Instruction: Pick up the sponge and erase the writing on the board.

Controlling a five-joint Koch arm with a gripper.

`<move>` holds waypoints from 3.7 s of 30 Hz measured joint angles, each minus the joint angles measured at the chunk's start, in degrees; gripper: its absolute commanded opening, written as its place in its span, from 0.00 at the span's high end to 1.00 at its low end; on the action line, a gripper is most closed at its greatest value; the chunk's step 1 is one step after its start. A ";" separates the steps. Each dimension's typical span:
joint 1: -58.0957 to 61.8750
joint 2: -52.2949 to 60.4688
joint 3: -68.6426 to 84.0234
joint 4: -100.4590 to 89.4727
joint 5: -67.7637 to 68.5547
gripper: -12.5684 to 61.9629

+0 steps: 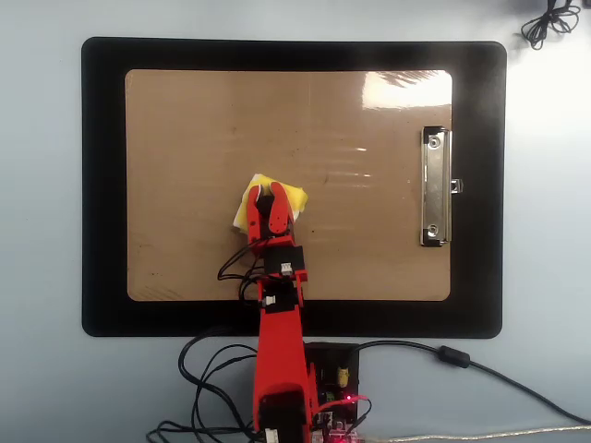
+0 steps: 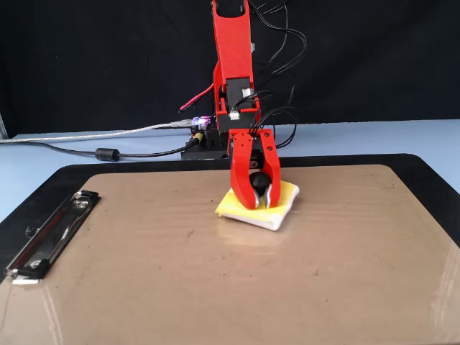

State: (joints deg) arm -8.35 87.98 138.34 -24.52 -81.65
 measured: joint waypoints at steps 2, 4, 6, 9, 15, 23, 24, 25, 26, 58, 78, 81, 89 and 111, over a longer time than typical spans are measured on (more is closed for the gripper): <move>0.44 -7.56 -8.88 0.00 0.35 0.94; 1.67 -17.23 -20.48 -0.79 0.26 0.94; 2.55 -21.53 -25.05 -0.79 0.35 0.94; 4.48 -18.37 -19.42 -1.14 0.53 0.94; 12.13 1.93 3.16 -0.26 5.01 0.94; 15.21 -22.15 -26.98 -0.79 6.06 0.94; 15.91 -24.43 -28.48 -0.88 6.06 0.94; 16.26 -25.14 -28.48 -0.97 6.06 0.94; 16.96 -24.87 -26.98 -0.97 6.06 0.94; 10.72 -1.23 1.93 -4.39 6.42 0.94; -24.87 -2.20 -6.42 7.91 -10.63 0.94; -29.27 -1.85 -6.42 8.09 -10.55 0.94; -40.61 4.57 -6.06 16.61 -10.63 0.94; -49.75 4.57 -5.27 18.90 -17.58 0.92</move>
State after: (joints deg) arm -58.10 92.55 133.07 -5.62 -99.23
